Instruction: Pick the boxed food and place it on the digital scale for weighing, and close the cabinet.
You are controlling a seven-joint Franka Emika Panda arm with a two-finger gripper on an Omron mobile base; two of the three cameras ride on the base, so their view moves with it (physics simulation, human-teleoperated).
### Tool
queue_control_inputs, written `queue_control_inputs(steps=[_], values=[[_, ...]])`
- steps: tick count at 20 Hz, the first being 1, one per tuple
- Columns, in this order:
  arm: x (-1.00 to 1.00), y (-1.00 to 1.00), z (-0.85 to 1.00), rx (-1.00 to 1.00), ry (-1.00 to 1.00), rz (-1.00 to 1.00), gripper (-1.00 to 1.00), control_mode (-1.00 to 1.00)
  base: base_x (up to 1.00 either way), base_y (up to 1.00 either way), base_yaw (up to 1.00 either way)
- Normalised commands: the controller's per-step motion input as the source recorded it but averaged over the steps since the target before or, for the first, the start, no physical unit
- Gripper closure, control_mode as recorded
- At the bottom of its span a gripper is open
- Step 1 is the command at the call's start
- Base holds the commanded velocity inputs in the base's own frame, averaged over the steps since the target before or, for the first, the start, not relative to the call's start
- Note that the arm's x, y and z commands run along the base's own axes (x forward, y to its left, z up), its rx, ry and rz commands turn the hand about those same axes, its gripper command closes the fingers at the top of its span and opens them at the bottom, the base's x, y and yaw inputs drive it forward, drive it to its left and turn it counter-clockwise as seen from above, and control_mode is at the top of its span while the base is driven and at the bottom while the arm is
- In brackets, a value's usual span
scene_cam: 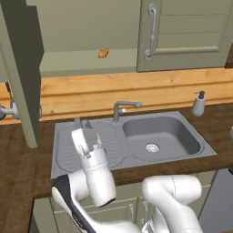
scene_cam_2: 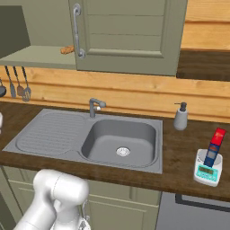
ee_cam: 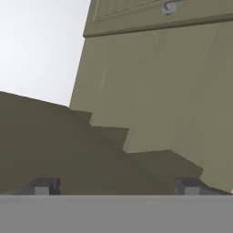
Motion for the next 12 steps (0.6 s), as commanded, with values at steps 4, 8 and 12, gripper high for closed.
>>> queue_control_inputs(steps=[4,8,12], values=[[-0.03,0.68,-0.06,0.00,0.00,0.00,-1.00,-1.00,0.00,0.00,0.00],[0.00,0.66,-0.16,0.00,0.00,0.00,-1.00,-1.00,0.00,0.00,0.00],[0.00,0.57,-0.57,0.00,0.00,0.00,-1.00,-1.00,0.00,0.00,0.00]])
